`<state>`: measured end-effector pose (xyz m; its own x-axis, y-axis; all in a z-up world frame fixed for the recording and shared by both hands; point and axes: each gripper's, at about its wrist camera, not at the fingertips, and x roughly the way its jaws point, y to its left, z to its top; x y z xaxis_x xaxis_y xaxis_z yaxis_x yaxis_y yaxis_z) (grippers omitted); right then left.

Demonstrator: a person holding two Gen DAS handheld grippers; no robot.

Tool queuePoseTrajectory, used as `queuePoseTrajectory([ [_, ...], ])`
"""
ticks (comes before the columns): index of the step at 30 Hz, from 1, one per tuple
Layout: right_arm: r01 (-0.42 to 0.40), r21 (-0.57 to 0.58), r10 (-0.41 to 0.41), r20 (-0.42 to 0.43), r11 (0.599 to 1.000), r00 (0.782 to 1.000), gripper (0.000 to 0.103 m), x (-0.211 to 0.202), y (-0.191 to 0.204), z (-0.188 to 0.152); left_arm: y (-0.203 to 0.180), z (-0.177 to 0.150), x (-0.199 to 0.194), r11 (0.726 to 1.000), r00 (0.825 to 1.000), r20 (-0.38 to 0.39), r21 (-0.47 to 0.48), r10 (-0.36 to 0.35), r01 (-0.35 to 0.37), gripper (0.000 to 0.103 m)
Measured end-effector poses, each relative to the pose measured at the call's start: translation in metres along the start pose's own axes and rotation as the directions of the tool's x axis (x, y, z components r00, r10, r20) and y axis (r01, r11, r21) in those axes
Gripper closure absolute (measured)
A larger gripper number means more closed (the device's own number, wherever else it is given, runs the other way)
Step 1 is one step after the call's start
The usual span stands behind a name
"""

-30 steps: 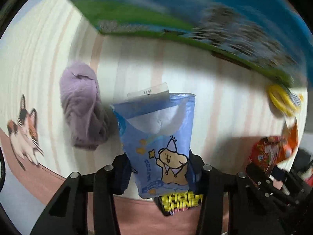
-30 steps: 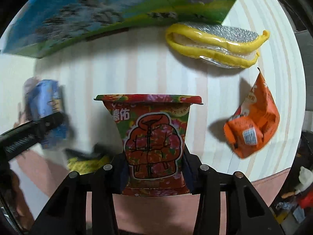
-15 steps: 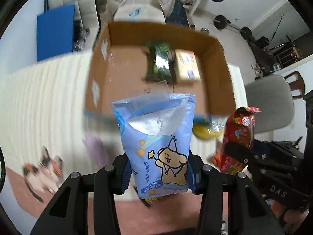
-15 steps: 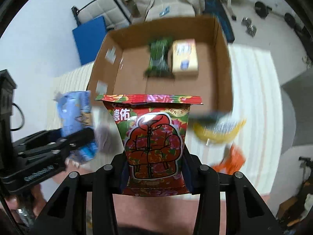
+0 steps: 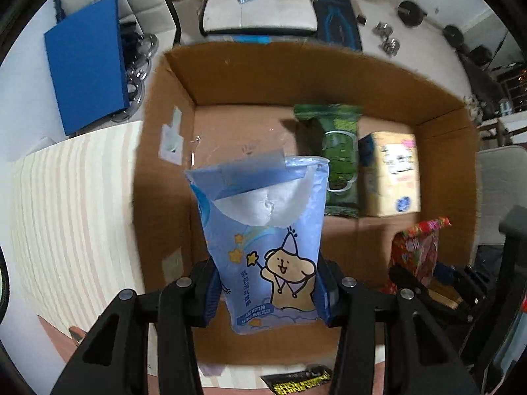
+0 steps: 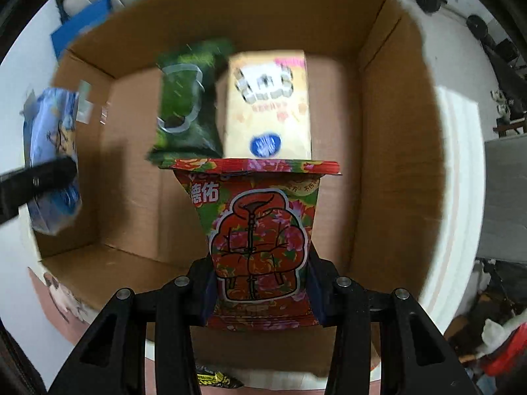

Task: Organize soft objects
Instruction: 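Lower both packs into the box and open both tools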

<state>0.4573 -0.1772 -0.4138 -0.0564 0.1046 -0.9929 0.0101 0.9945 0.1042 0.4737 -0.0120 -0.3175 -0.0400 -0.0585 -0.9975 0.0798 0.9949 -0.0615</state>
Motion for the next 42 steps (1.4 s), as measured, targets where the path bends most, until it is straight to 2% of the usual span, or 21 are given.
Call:
queuePoseTrajectory([
  [3,-0.003,0.015,0.003,-0.043,1.000,0.999,0.056,0.021,-0.010,0.001,-0.001,0.009,0.020,1.000,0.999,-0.036,0.001,0.013,-0.013,0.060],
  [8,-0.008,0.030,0.010,-0.069,1.000,0.998,0.056,0.040,-0.024,0.008,-0.004,0.023,0.040,1.000,0.998,-0.065,0.015,0.022,-0.021,0.060],
  [15,-0.002,0.016,0.003,-0.070,1.000,0.998,0.056,0.041,-0.025,0.017,-0.007,0.049,0.050,0.998,0.996,-0.061,0.038,0.061,-0.058,0.060],
  [21,0.006,0.018,-0.005,-0.063,1.000,0.998,0.055,0.028,-0.019,0.023,-0.010,0.063,0.053,0.993,0.993,-0.064,0.070,0.099,-0.095,0.053],
  [23,-0.012,0.028,0.013,-0.066,1.000,0.998,0.051,0.023,-0.018,0.027,-0.010,0.065,0.052,0.996,0.994,-0.082,0.061,0.065,-0.060,0.047],
  [25,-0.027,0.038,0.029,-0.063,0.999,0.998,0.035,0.012,-0.014,0.028,-0.007,0.066,0.047,0.998,0.997,-0.067,0.045,0.046,-0.044,0.032],
  [28,-0.039,0.047,0.041,-0.052,0.998,0.998,0.035,0.000,-0.011,0.032,-0.002,0.065,0.035,0.999,0.999,-0.041,0.014,0.030,-0.030,0.017],
  [31,-0.048,0.051,0.050,-0.036,0.998,0.998,0.021,-0.017,-0.007,0.033,0.001,0.063,0.025,1.000,1.000,-0.024,-0.014,0.017,-0.018,0.014],
  [32,-0.054,0.055,0.056,-0.030,0.997,0.998,0.018,-0.021,-0.007,0.032,0.001,0.063,0.023,1.000,1.000,-0.015,-0.017,0.018,-0.018,0.011],
  [33,-0.058,0.057,0.059,-0.019,0.997,0.998,0.010,-0.027,-0.006,0.033,0.002,0.059,0.017,0.999,1.000,-0.001,-0.020,0.025,-0.025,0.004],
  [34,-0.053,0.057,0.054,-0.009,0.997,0.998,0.003,-0.032,-0.006,0.034,0.001,0.055,0.013,0.999,1.000,0.009,-0.020,0.029,-0.029,0.004],
  [35,-0.049,0.056,0.049,0.002,0.997,0.999,0.000,-0.036,-0.005,0.034,0.001,0.050,0.009,0.999,0.999,0.021,-0.016,0.034,-0.033,0.004],
  [42,-0.014,0.052,0.009,0.089,0.999,0.996,0.000,-0.068,-0.003,0.019,-0.003,0.001,-0.020,0.999,0.994,0.105,0.011,0.038,-0.039,0.004],
])
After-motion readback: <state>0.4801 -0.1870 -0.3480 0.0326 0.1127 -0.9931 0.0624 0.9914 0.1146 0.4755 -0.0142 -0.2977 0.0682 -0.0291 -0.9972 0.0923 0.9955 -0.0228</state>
